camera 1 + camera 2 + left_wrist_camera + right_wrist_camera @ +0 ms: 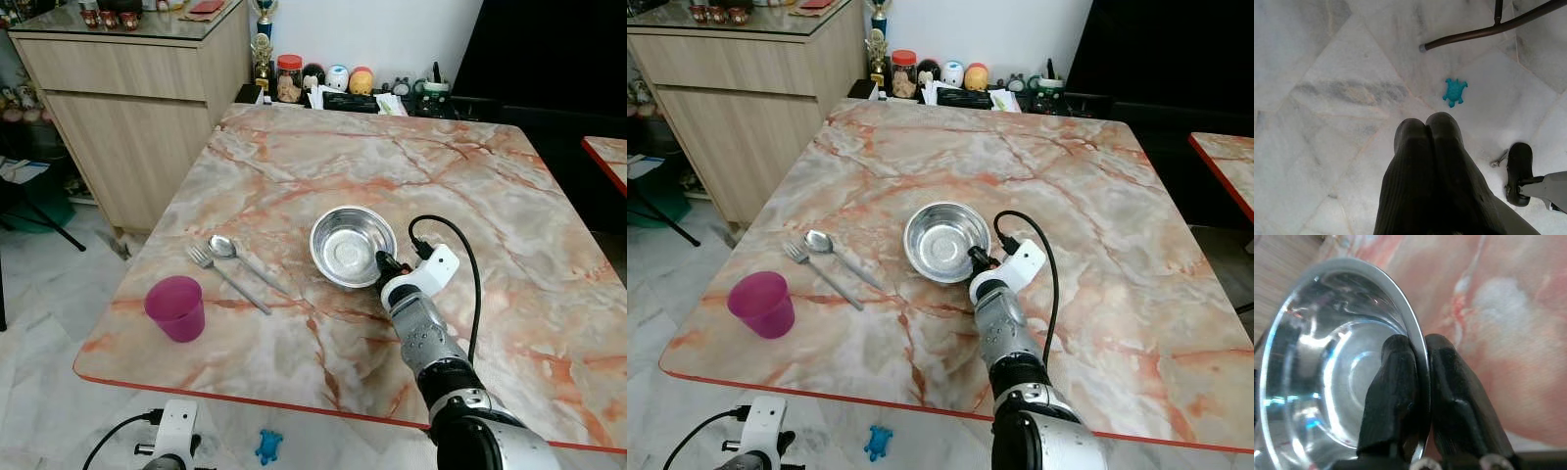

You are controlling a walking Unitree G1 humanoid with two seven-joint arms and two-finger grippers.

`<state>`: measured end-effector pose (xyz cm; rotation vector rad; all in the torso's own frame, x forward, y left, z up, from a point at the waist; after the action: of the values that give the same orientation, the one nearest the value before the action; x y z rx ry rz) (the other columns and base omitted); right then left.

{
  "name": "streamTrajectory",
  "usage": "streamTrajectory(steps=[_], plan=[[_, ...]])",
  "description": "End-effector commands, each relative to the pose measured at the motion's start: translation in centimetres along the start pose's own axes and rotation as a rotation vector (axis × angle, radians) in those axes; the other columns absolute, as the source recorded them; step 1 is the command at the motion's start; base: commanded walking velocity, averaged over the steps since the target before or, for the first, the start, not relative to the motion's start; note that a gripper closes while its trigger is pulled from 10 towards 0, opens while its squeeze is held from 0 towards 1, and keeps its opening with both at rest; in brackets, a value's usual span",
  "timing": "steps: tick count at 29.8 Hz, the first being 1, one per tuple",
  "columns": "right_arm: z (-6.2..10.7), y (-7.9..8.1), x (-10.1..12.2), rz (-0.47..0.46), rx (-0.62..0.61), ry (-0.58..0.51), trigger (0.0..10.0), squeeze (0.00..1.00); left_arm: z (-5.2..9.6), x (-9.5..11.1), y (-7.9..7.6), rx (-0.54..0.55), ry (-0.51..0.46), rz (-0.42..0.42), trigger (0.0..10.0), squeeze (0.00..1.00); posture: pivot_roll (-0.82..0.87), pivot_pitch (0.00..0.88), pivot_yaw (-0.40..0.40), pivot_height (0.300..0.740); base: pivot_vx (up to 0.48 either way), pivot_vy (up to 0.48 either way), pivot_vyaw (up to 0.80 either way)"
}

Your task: Setting the table

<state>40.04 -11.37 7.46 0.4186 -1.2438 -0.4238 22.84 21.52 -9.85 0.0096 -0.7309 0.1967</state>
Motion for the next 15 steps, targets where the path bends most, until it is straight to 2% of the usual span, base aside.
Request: streamTrajectory(steps=[1, 13, 14, 15], plan=[[0.2, -0.6, 0.3, -0.03, -0.022, -0.034, 0.0, 0.0, 0.1, -0.6, 0.0, 0.007, 0.023, -0.017, 10.0, 0.0, 0.13, 0.0, -0.074, 0.74, 0.0, 0.0, 0.0], [1.2, -0.3, 2.1, -0.097, 0.028, -0.192, 0.0, 0.0, 0.1, -0.5, 0.6, 0.029, 0.018, -0.028, 10.0, 0.0, 0.13, 0.024, -0.069, 0.74, 0.0, 0.0, 0.0], [1.3, -0.2, 2.2, -0.097, 0.04, -0.211, 0.9, 0.0, 0.1, -0.6, 0.6, 0.031, 0.018, -0.03, 10.0, 0.0, 0.13, 0.026, -0.068, 0.74, 0.0, 0.0, 0.0], [1.7, 0.2, 2.7, -0.081, 0.072, -0.247, 9.9, 0.0, 0.2, -0.6, 0.7, 0.033, 0.019, -0.032, 10.0, 0.0, 0.12, 0.028, -0.067, 0.74, 0.0, 0.0, 0.0]])
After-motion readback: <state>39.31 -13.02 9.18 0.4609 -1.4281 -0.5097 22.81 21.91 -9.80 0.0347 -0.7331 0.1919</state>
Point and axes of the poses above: a point about 5 cm out from each wrist's last joint towards the gripper, its own z axis pointing back from the gripper into the wrist, its own x axis along the axis of the wrist's last joint, y = z × x, the point moved 4 cm from there along -z, pointing out of the wrist towards the gripper, and after that the axes turned 15 degrees about z, right-handed, at the moved point
